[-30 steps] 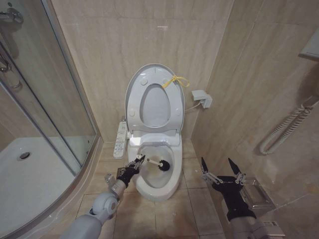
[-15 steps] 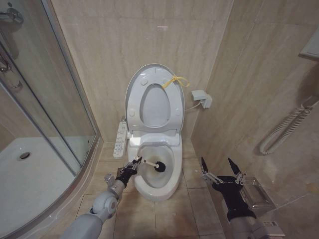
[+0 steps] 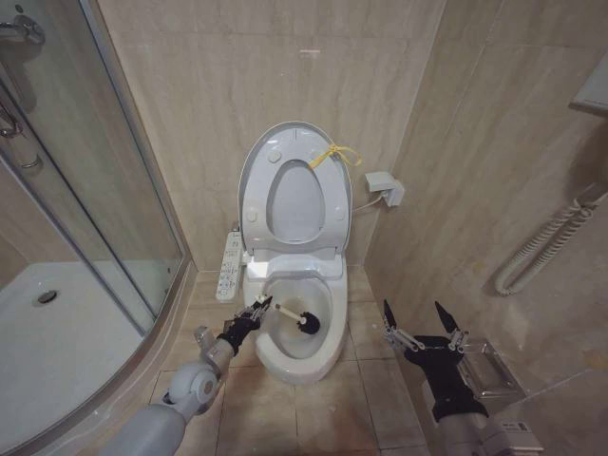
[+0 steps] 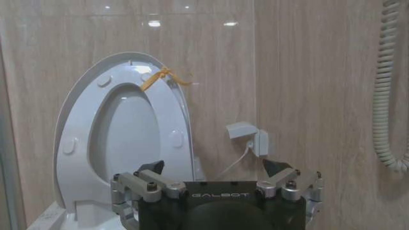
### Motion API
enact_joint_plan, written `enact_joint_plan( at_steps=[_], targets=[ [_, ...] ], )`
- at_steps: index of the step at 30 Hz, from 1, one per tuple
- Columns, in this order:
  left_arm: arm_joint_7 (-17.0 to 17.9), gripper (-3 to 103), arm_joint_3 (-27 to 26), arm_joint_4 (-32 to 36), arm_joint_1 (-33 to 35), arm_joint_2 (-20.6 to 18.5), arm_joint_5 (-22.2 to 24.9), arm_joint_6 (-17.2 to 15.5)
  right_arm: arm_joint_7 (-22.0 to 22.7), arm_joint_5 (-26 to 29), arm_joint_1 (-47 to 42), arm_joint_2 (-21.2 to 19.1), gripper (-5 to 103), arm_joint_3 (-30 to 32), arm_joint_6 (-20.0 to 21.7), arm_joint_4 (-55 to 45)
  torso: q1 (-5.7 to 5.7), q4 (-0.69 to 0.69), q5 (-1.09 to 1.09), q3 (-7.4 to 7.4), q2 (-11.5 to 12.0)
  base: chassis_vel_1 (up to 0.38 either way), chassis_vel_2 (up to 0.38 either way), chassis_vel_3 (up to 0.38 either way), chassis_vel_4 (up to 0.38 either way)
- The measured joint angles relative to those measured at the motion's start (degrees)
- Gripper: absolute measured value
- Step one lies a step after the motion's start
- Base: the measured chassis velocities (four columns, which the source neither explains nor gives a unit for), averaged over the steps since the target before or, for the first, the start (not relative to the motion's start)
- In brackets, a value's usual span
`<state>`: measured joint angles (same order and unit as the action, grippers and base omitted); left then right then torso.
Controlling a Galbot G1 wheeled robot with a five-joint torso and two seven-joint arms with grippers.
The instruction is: Open the toilet lid, clean the toilet bowl with a toilet brush, close the toilet lid, and flush.
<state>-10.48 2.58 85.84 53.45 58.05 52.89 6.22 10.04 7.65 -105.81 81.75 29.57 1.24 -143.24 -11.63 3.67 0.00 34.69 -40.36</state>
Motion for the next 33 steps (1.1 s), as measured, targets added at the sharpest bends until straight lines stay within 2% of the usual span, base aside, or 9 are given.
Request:
enact_joint_plan(
  at_steps=[4, 7, 14, 17, 24, 27, 33],
  targets=[
    [-2.0, 21, -0.3, -3.0, 0.1, 0.3, -5.0, 1.0, 0.0, 0.0, 0.0, 0.0, 100, 0.0, 0.0, 0.0, 0.0, -0.02, 0.0, 0.0, 0.0, 0.0, 0.0, 0.0, 0.0],
    [-3.3, 21, -0.4, -3.9, 0.1, 0.8, -5.9, 1.8, 0.0, 0.0, 0.0, 0.0, 100, 0.0, 0.0, 0.0, 0.0, -0.02, 0.0, 0.0, 0.0, 0.0, 0.0, 0.0, 0.0],
    [-3.8, 21, -0.3, -2.0, 0.2, 1.2, 0.8, 0.9, 0.0, 0.0, 0.0, 0.0, 100, 0.0, 0.0, 0.0, 0.0, 0.01, 0.01, 0.0, 0.0, 0.0, 0.0, 0.0, 0.0],
    [-3.6, 21, -0.2, -1.6, 0.0, 0.7, 2.0, 0.2, 0.0, 0.0, 0.0, 0.0, 100, 0.0, 0.0, 0.0, 0.0, 0.01, 0.0, 0.0, 0.0, 0.0, 0.0, 0.0, 0.0],
    [-2.5, 21, -0.4, -1.9, 0.4, 0.0, 1.4, -0.7, 0.0, 0.0, 0.0, 0.0, 100, 0.0, 0.0, 0.0, 0.0, -0.01, 0.0, 0.0, 0.0, 0.0, 0.0, 0.0, 0.0],
    [-2.8, 21, -0.6, -3.1, 0.6, 0.1, -0.9, -0.7, 0.0, 0.0, 0.0, 0.0, 100, 0.0, 0.0, 0.0, 0.0, -0.01, 0.0, 0.0, 0.0, 0.0, 0.0, 0.0, 0.0],
    [-3.7, 21, -0.7, -1.5, 0.9, 0.2, 0.4, -0.7, 0.0, 0.0, 0.0, 0.0, 100, 0.0, 0.0, 0.0, 0.0, 0.0, 0.0, 0.0, 0.0, 0.0, 0.0, 0.0, 0.0]
  ],
)
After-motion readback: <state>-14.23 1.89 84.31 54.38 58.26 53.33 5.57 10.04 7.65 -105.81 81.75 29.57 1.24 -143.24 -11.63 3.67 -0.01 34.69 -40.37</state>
